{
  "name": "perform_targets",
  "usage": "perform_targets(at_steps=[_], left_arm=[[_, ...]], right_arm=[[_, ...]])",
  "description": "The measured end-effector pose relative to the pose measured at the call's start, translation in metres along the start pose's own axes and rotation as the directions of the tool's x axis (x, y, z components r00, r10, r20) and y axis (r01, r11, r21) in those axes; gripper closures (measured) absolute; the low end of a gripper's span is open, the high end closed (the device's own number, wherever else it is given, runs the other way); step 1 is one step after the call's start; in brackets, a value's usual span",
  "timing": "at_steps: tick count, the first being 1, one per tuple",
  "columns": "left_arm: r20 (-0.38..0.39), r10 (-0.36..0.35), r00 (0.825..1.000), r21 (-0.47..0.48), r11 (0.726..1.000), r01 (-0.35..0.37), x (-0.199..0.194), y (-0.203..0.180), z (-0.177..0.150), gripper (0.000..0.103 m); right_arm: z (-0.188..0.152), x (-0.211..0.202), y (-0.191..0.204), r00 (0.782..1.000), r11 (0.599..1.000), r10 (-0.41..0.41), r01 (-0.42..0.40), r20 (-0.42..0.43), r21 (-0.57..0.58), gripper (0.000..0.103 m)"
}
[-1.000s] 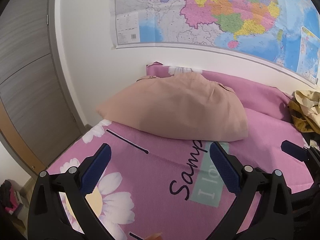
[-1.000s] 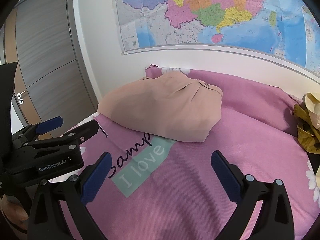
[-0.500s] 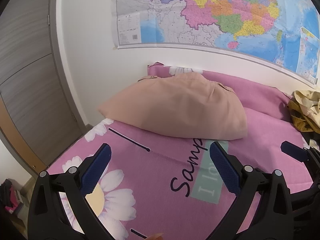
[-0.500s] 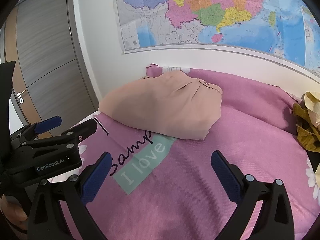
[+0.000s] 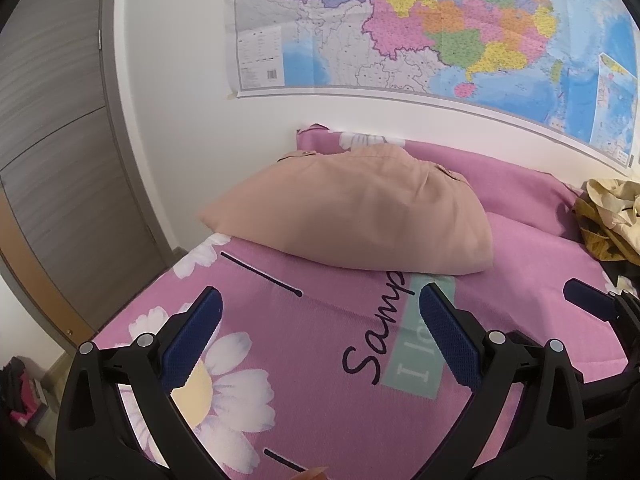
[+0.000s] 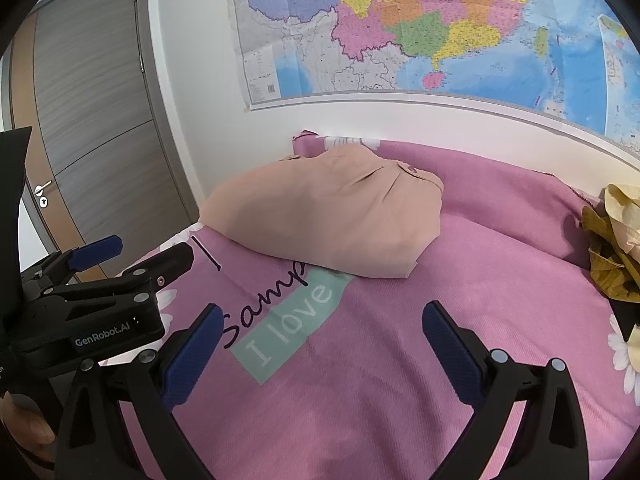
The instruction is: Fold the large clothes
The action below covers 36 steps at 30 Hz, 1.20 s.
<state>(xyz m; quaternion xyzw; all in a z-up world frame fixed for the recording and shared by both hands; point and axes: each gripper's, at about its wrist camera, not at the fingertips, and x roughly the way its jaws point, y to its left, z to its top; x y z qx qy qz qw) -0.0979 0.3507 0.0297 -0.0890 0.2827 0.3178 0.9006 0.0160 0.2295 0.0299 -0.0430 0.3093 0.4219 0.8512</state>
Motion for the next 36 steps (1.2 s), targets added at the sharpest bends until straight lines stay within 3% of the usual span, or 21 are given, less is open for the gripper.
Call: perform_targets(at_steps=[36], left_arm=[[-0.005,0.01,1.0,0.007,1.0,-0.01,-0.0059,-0.0054,-0.0055,0.005]], right_arm=[[-0.0014,-0.0083,-0.0028,1.0,1.0,-0.002,0.002,0.01,0.016,0.006]])
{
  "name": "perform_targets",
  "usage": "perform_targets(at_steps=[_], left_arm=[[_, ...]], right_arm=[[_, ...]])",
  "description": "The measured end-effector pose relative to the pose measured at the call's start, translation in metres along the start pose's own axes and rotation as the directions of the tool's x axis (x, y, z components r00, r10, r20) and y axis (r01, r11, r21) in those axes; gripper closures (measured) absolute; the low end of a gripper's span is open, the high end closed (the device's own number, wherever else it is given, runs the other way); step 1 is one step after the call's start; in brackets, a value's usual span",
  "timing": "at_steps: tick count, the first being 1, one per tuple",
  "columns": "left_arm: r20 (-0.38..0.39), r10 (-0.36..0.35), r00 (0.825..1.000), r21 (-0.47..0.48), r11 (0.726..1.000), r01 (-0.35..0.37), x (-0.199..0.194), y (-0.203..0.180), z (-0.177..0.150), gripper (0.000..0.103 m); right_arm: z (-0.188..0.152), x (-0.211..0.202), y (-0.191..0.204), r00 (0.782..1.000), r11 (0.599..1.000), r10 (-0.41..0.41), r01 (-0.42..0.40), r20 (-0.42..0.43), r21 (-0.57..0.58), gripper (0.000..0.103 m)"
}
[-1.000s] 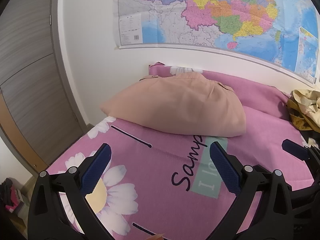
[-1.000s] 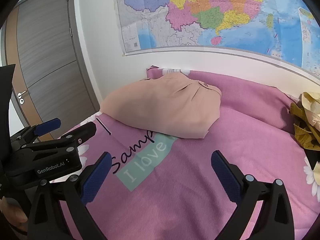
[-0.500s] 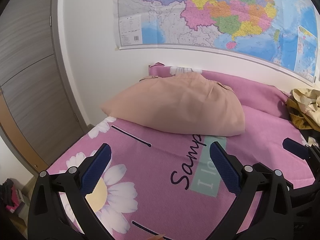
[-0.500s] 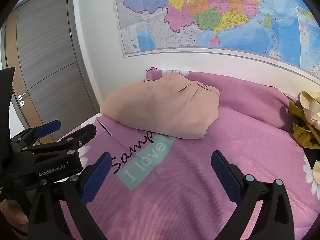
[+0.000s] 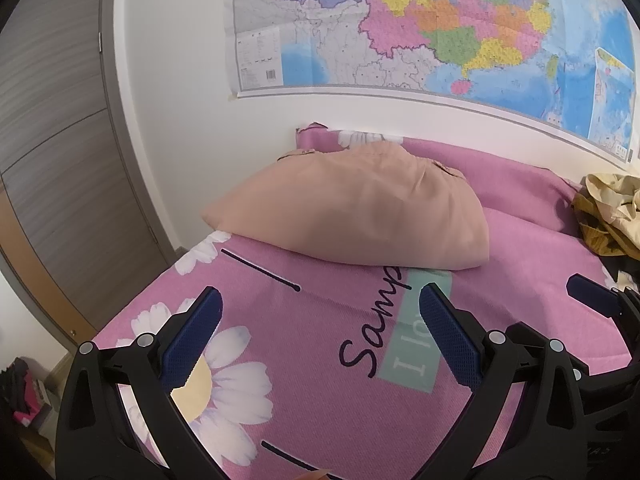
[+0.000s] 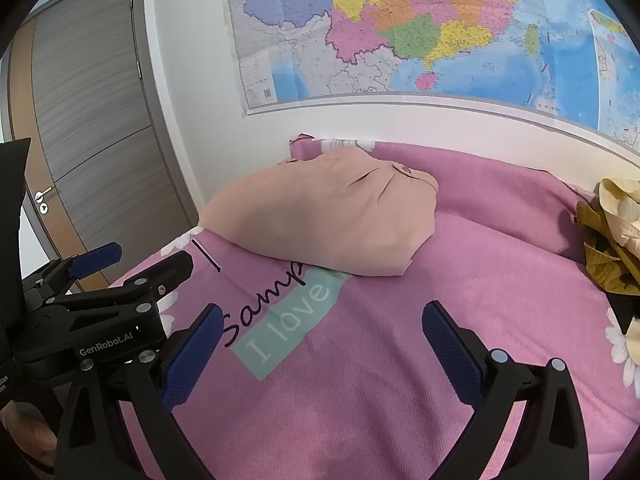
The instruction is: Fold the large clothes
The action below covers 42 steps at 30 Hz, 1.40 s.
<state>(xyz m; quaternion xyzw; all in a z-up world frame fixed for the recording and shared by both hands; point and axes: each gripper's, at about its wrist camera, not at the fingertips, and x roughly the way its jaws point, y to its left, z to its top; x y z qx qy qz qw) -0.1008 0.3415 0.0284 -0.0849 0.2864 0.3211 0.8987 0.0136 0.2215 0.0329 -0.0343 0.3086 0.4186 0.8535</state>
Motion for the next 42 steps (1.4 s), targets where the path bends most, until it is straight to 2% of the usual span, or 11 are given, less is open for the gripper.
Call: perform_targets(at_steps=[42], left_arm=[[-0.021,0.011,1.0,-0.005,1.0,-0.011,0.0048,0.0029,-0.0084,0.005]], right_arm=[[-0.0051,-0.0011,0.0003,1.0,1.0,-0.005,0.005,-0.003,-0.006,0.006]])
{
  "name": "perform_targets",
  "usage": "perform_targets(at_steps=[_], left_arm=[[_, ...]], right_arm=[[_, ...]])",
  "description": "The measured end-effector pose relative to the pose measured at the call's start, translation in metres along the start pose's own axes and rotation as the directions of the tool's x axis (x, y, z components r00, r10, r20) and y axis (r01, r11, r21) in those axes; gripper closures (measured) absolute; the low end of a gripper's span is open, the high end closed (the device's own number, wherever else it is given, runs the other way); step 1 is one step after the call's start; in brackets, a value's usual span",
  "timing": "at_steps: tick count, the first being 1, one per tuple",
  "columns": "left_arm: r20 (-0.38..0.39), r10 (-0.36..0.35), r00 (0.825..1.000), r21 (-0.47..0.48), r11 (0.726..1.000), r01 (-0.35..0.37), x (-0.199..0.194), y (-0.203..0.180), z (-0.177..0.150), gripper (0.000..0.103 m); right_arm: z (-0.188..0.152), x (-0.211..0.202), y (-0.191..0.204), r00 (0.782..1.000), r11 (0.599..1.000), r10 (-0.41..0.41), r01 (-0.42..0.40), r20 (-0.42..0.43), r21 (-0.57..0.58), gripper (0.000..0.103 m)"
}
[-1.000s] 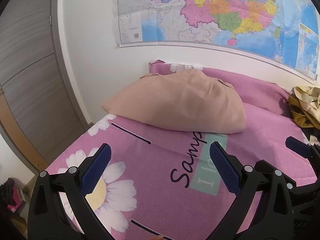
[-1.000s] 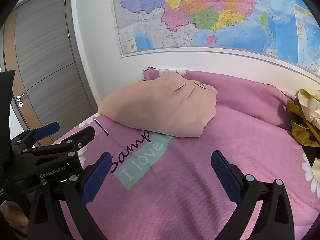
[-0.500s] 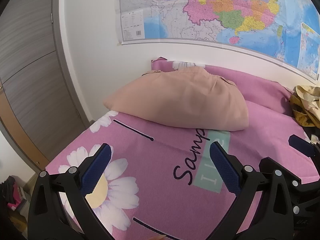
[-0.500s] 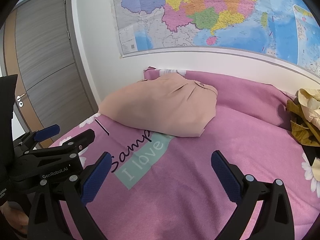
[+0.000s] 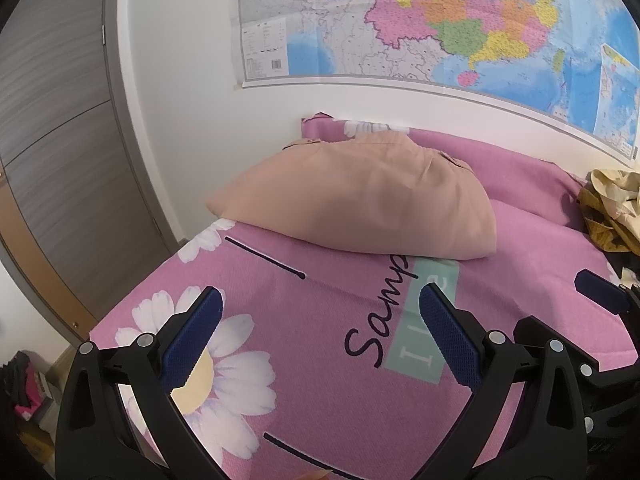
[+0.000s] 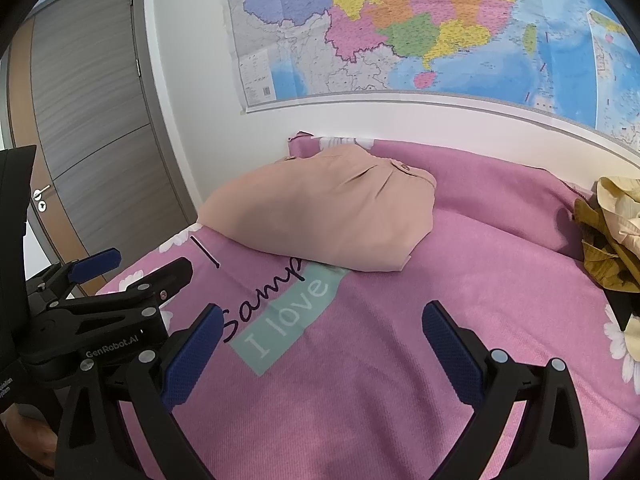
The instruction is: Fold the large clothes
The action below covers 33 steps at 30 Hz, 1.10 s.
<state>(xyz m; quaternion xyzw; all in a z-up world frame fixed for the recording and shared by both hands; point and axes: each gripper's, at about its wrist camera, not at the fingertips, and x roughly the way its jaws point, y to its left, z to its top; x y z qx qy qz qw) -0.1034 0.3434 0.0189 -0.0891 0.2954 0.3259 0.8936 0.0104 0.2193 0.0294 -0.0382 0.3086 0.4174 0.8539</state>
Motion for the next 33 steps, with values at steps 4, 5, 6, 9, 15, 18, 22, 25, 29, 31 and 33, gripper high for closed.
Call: perform_targets(at_steps=[4,5,6,9,15,18,22,25,29,31,33], left_arm=[[0.0,0.002,1.0,-0.001,1.0,-0.002,-0.0002,-0.0001,-0.0002,0.005],[-0.001,0.002,1.0,-0.001,1.0,-0.002,0.0,0.0,-0.0001,0.006],[-0.003,0.002,1.0,-0.002,1.0,-0.002,-0.0003,-0.0001,-0.0004,0.005],[-0.003,0.006,1.0,-0.001,1.0,-0.006,-0.0007,-0.001,-0.0007,0.005],[-0.007,0.005,1.0,-0.001,1.0,-0.005,-0.0004,-0.0019,-0.0012,0.005],[-0.008,0.004,1.0,-0.001,1.0,-0.004,-0.0004,-0.0024,-0.002,0.005],[-0.01,0.007,1.0,-0.004,1.0,-0.007,-0.0005,-0.0026,-0.0022,0.005],[-0.01,0.01,1.0,-0.006,1.0,-0.01,-0.0007,-0.0028,-0.0019,0.005],[-0.003,0.01,1.0,-0.007,1.0,-0.01,-0.0015,-0.0034,-0.0012,0.005],[0.002,0.008,1.0,0.001,1.0,-0.008,-0.0017,-0.0042,-0.0011,0.006],[0.009,0.012,1.0,0.014,1.0,-0.012,-0.0018,-0.0061,-0.0018,0.006]], right_arm=[[-0.0002,0.0007,0.0005,1.0,1.0,0.0,0.0,-0.002,0.0,0.006],[0.0,0.0009,0.0006,1.0,1.0,0.0,0.0,-0.001,0.002,0.006],[0.0001,0.001,0.0004,1.0,1.0,0.001,-0.001,-0.001,0.0,0.006],[0.0001,0.0015,0.0012,1.0,1.0,-0.002,0.002,-0.002,0.003,0.006],[0.0002,0.0026,0.0021,1.0,1.0,-0.004,0.004,-0.004,0.005,0.006],[-0.0002,0.0037,0.0028,1.0,1.0,-0.005,0.005,-0.007,0.004,0.006],[-0.0007,0.0039,0.0033,1.0,1.0,-0.005,0.005,-0.005,0.005,0.006],[-0.0019,0.0032,0.0032,1.0,1.0,-0.006,0.006,-0.003,0.007,0.006],[-0.001,0.0027,0.0025,1.0,1.0,-0.005,0.005,-0.002,0.009,0.006],[-0.0009,0.0027,0.0026,1.0,1.0,-0.004,0.004,-0.002,0.008,0.006],[-0.0006,0.0023,0.0022,1.0,1.0,-0.005,0.005,0.0,0.01,0.006]])
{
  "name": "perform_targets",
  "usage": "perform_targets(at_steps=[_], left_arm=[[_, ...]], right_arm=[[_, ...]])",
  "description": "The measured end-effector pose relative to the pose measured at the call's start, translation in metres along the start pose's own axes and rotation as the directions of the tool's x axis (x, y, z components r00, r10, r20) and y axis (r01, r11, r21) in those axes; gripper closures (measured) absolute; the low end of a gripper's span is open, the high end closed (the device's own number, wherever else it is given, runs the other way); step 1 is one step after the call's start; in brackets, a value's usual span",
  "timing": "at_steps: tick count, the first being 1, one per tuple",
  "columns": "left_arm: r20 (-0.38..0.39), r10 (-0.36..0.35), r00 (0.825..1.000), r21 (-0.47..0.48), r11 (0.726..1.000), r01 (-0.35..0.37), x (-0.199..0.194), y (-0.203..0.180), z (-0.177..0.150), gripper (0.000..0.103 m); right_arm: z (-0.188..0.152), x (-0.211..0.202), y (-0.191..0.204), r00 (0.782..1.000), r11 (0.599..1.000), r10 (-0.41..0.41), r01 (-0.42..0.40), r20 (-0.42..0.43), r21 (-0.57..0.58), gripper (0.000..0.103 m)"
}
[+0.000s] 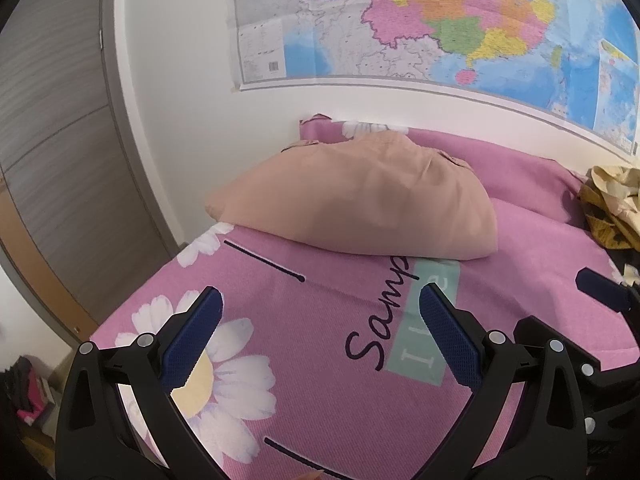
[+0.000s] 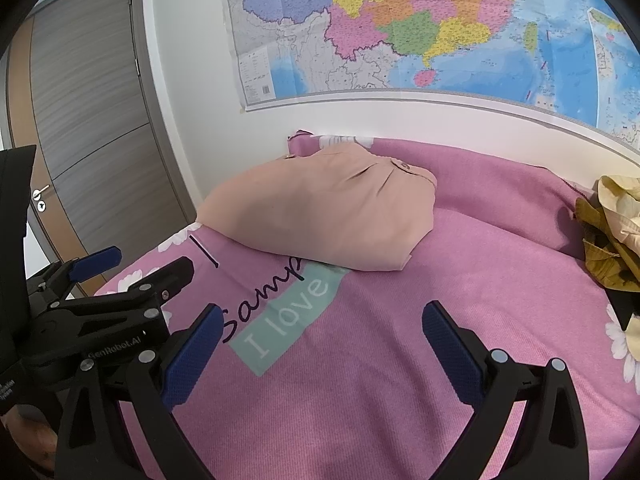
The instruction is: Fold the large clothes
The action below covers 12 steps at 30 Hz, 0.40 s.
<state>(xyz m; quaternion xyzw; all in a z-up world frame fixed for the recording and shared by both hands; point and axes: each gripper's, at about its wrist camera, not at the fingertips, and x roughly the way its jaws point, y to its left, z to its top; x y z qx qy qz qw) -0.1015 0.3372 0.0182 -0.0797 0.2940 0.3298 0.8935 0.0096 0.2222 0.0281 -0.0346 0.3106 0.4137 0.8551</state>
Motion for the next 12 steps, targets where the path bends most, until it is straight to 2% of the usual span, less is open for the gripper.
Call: perform_targets(at_steps=[12], left_arm=[[-0.031,-0.011,0.999,-0.038,0.999,0.009,0.0041,0.0024,0.0012,0.006]], right_arm=[[0.0004,-0.0008,-0.002,1.0,1.0,-0.011,0.011,0.004,-0.002,0.006]])
